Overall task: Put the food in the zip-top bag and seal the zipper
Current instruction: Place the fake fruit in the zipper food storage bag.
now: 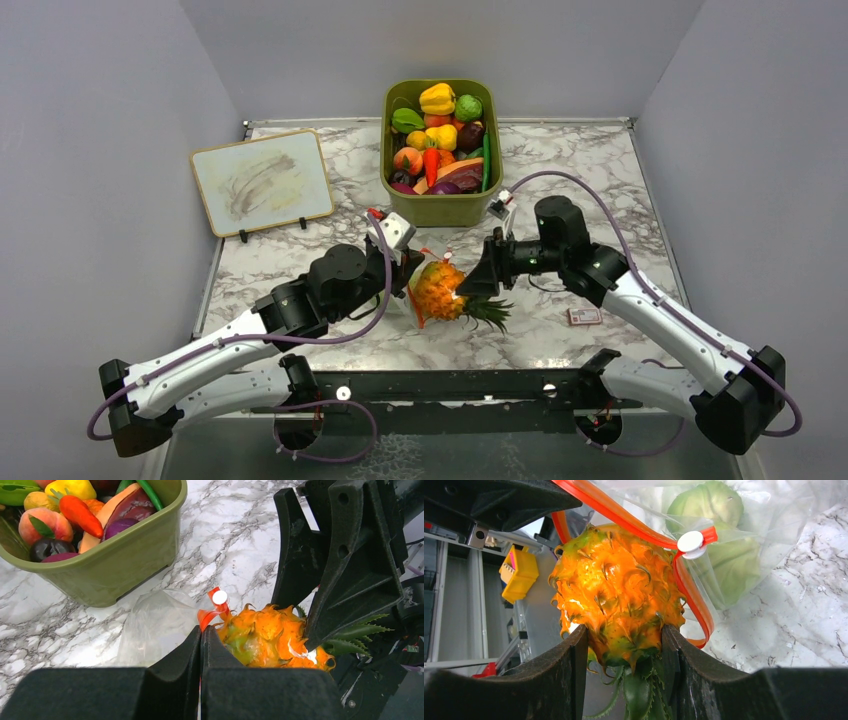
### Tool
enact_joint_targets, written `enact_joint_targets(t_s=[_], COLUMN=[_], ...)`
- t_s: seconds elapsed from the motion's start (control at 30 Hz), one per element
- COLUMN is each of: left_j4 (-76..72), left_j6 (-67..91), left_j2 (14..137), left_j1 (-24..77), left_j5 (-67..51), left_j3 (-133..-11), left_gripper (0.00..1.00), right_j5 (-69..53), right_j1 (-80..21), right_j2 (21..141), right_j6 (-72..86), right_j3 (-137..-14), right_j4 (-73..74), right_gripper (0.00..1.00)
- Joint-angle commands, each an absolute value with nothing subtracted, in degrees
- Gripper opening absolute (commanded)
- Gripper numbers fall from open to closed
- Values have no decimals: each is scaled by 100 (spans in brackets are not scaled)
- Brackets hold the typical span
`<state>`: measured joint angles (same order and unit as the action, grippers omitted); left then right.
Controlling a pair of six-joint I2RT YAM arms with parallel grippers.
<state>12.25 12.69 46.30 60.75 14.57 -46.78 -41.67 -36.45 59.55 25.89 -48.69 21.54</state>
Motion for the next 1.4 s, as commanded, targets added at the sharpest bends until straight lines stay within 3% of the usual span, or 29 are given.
enact_joint_targets(t_s=[0.0, 0.2, 0.4, 0.77, 1.13, 1.37], left_j4=[829, 760, 784, 316, 43, -27], left_j6=[1382, 1458, 1514, 1682, 1816, 1835], left_j2=[4562, 4582, 4672, 4510, 4487, 4456], left_j1=[6056, 6056, 6056, 6055, 6056, 6056], left_j5=[1237, 1099, 884, 199, -19, -454], left_j3=[-4687, -4617, -4652, -4368, -4141, -4113], left_gripper=[0, 0, 0, 0, 0, 0], right_j5=[-3991, -3074, -3269, -2300, -2632, -2228], right_j1=[-3741, -3922, -4039, -4198, -4251, -4249], right_j2=[6087, 6329, 6369, 6670, 6257, 6056], right_j6=[2701, 2603, 2849, 3369, 4742, 5628], right_j3=[-5101, -5549, -5675, -5730, -4744, -4128], right_j4=[2265, 2932, 2825, 3017, 1019, 330], right_gripper=[4, 2, 2, 2, 2, 2])
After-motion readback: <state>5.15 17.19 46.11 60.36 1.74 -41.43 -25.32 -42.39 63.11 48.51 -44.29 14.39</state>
